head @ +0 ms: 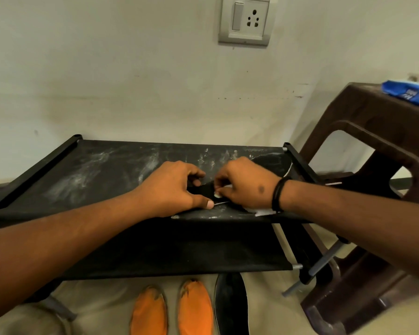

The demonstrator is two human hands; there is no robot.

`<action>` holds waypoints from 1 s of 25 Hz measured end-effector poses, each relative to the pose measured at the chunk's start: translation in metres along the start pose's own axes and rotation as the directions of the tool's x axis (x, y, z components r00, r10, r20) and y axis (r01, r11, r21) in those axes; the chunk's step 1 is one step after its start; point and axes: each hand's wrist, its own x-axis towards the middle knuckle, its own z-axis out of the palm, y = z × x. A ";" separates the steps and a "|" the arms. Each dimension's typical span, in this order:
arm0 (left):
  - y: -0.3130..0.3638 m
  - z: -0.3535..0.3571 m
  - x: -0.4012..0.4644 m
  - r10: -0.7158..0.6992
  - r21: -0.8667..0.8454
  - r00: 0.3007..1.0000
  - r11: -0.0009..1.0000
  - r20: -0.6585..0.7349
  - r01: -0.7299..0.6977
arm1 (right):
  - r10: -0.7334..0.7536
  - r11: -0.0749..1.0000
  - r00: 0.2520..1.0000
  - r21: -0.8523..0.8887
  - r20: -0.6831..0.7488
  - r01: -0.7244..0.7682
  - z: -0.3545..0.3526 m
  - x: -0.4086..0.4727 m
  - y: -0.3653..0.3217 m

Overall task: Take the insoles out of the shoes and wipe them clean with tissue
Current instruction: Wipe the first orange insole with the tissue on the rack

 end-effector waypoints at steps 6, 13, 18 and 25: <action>0.003 0.001 0.000 0.053 0.015 0.999 0.998 -0.010 -0.053 | -0.026 1.000 0.985 0.012 0.171 0.024 -0.021 -0.008 0.008; 0.005 0.000 -0.003 0.015 -0.006 1.000 1.000 -0.012 -0.015 | -0.040 0.999 0.999 -0.019 0.004 0.040 0.004 0.004 -0.015; 0.002 0.003 0.000 0.034 0.015 0.999 0.999 -0.023 -0.034 | 0.003 1.000 0.988 0.019 0.157 -0.006 -0.017 -0.001 0.001; 0.002 0.000 -0.002 0.017 0.005 1.000 1.000 -0.004 -0.017 | 0.001 1.000 0.998 -0.005 -0.063 -0.001 0.006 0.012 -0.008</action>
